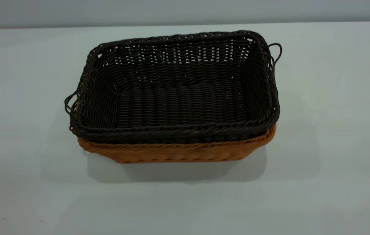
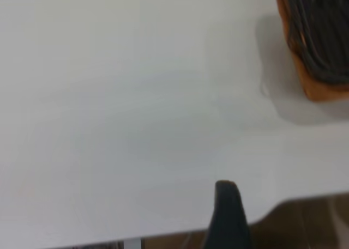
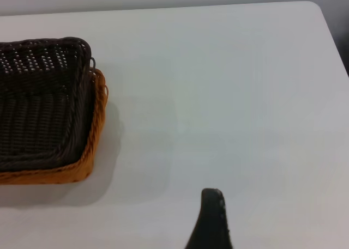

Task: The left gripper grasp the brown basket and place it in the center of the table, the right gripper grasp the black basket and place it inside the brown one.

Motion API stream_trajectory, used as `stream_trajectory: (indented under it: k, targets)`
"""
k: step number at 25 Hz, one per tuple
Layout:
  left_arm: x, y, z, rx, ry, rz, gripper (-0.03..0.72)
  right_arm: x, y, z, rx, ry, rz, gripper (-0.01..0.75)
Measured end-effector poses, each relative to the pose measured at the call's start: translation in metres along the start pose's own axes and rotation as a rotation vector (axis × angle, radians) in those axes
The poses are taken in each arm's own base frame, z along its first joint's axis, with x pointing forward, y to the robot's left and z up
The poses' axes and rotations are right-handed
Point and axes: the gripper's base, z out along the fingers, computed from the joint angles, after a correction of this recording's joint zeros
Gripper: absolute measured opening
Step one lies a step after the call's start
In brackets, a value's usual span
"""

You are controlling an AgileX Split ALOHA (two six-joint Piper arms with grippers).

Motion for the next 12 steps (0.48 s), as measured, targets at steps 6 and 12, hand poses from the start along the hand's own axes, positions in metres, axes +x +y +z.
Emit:
stream_trajectory:
  k: [6,12]
  targets:
    - [0.0053,-0.0004,-0.0046,-0.013,-0.038,-0.009,0.509,0.0,0.0,0.0,0.0,0.0,0.0,0.54]
    - [0.0053,-0.0006,-0.0045,-0.022,-0.037,-0.016,0.509,0.0,0.0,0.0,0.0,0.0,0.0,0.54]
